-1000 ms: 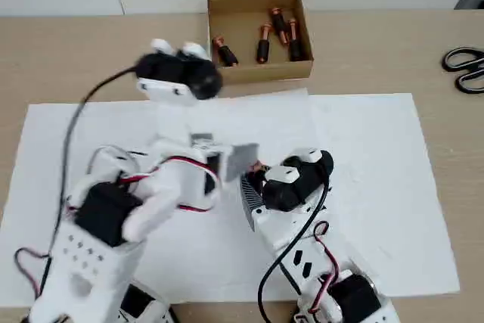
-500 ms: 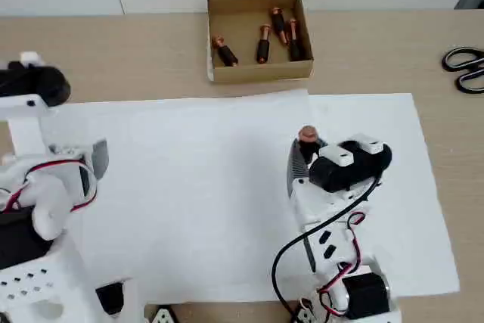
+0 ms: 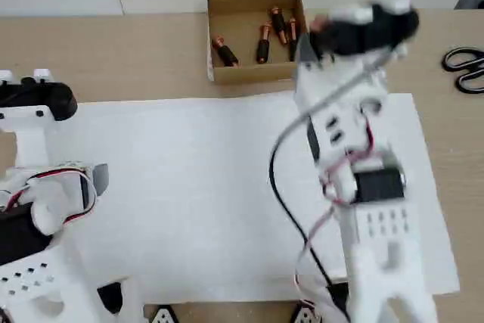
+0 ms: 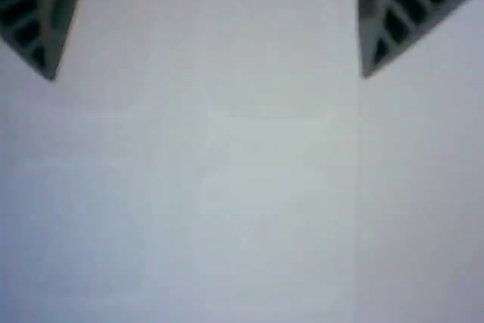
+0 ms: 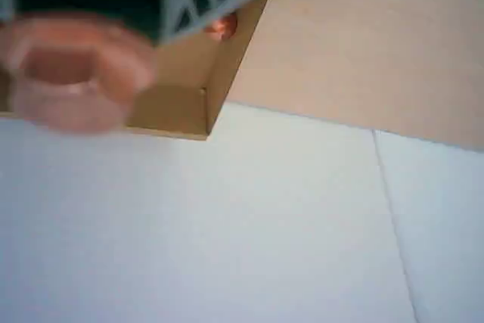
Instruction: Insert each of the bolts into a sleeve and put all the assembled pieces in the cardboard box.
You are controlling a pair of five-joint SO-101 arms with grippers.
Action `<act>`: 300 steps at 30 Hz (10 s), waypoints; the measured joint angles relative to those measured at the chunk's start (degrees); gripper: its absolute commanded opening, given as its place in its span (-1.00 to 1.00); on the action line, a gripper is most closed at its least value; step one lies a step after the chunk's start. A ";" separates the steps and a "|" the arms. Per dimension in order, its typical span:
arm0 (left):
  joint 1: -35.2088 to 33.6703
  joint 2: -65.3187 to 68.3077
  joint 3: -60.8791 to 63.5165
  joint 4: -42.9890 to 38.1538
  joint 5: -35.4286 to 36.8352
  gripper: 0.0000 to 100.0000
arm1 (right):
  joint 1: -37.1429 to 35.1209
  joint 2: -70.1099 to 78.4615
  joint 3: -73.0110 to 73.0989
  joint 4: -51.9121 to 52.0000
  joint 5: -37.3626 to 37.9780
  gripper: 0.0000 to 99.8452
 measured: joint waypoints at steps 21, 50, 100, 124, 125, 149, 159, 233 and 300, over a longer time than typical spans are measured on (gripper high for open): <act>0.00 0.00 1.23 0.00 0.00 -0.51 | -6.59 71.47 -55.82 -10.73 0.00 -0.99; 0.00 0.00 4.31 0.00 0.00 -0.51 | -4.48 104.53 -87.12 -10.73 0.00 -0.99; 0.09 -30.95 -16.53 0.88 0.00 -0.51 | -4.57 69.98 -117.19 59.60 0.00 -0.73; -0.09 -54.86 9.58 -3.08 0.00 -0.51 | -3.43 23.82 -92.75 66.99 0.00 -0.73; 0.00 -54.86 10.29 -3.34 0.00 -0.51 | -3.43 20.31 -88.62 66.99 0.00 -0.73; 0.00 -54.68 38.59 -21.01 9.41 -0.51 | -3.08 -49.93 32.88 15.82 0.00 -0.73; 4.13 -54.51 48.88 -30.68 9.49 -0.51 | -2.99 -61.45 55.82 6.24 0.00 -0.73; 19.78 -54.51 73.93 -34.81 9.49 -0.51 | -2.99 -61.63 73.49 14.68 0.00 -0.73; 19.78 -54.51 73.93 -34.81 9.49 -0.51 | -2.99 -61.63 73.49 14.68 0.00 -0.73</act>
